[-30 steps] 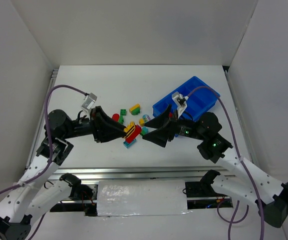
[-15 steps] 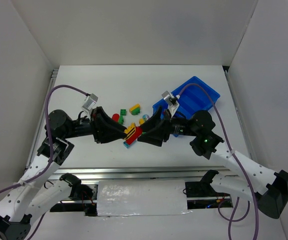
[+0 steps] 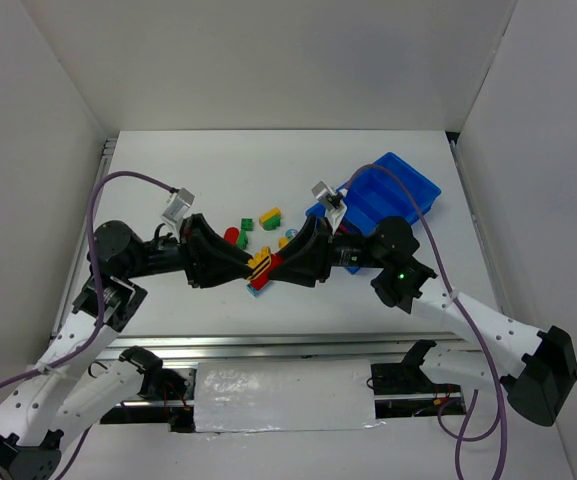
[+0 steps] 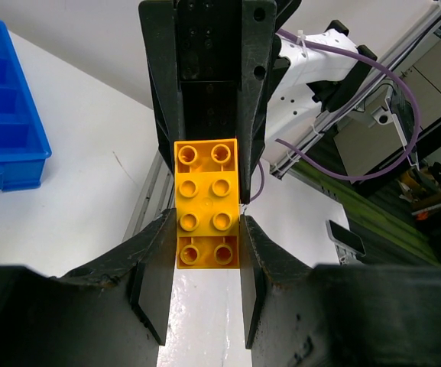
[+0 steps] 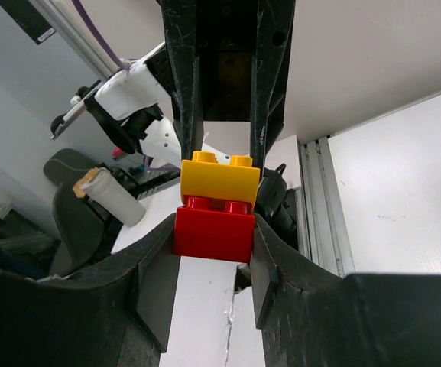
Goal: Sort the legos into containers by color
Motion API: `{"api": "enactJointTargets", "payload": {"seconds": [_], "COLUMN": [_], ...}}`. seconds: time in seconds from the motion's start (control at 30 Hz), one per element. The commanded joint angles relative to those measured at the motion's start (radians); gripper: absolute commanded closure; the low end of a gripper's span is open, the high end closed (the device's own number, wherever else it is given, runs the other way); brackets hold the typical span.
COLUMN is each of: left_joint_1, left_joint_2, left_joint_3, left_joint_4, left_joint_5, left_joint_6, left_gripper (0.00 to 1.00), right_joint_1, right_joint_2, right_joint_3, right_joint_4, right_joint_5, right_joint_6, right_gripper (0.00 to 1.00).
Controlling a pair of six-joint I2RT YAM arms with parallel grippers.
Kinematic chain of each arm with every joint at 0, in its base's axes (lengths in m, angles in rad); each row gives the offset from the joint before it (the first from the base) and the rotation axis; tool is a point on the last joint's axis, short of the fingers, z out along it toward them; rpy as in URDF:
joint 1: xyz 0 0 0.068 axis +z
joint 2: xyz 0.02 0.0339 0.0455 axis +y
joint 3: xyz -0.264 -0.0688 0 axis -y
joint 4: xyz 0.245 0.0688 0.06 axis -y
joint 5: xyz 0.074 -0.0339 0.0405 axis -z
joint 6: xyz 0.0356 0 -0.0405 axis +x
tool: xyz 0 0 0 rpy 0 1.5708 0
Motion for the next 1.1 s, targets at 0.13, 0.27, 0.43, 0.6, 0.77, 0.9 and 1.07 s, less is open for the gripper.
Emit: {"api": "enactJointTargets", "payload": {"seconds": [0.13,0.27,0.43,0.6,0.77,0.9,1.07], "left_joint_1": [-0.007,-0.007,-0.008,-0.007,-0.007,-0.007,-0.007], "left_joint_2": [-0.004,-0.016,-0.026,-0.030,-0.041,-0.032,0.014], "left_joint_3": [0.036,0.052,0.065,0.051,0.094,0.201,0.255], "left_joint_4": [-0.031,-0.041,-0.061,-0.048,-0.178,-0.448,-0.669], "left_joint_5": [-0.049,-0.057,-0.083,-0.106,-0.257,-0.588,-0.885], "left_joint_6": [0.068,0.082,0.102,0.096,0.146,0.231,0.321], "left_gripper": [1.00,1.00,1.00,1.00,1.00,1.00,1.00], "right_joint_1": [0.006,-0.009,-0.029,-0.058,-0.127,-0.170,-0.256], "right_joint_2": [-0.006,-0.019,-0.012,-0.014,-0.037,-0.012,0.104], "right_joint_3": [0.045,0.065,0.076,0.056,0.045,0.117,0.223], "right_joint_4": [-0.057,-0.198,-0.291,-0.271,-0.370,-0.626,-0.918], "right_joint_5": [-0.053,-0.082,-0.109,-0.103,0.056,0.511,1.059], "right_joint_6": [-0.177,-0.274,-0.322,-0.305,-0.299,-0.256,-0.113], "right_gripper": [1.00,1.00,1.00,1.00,1.00,1.00,1.00]}}
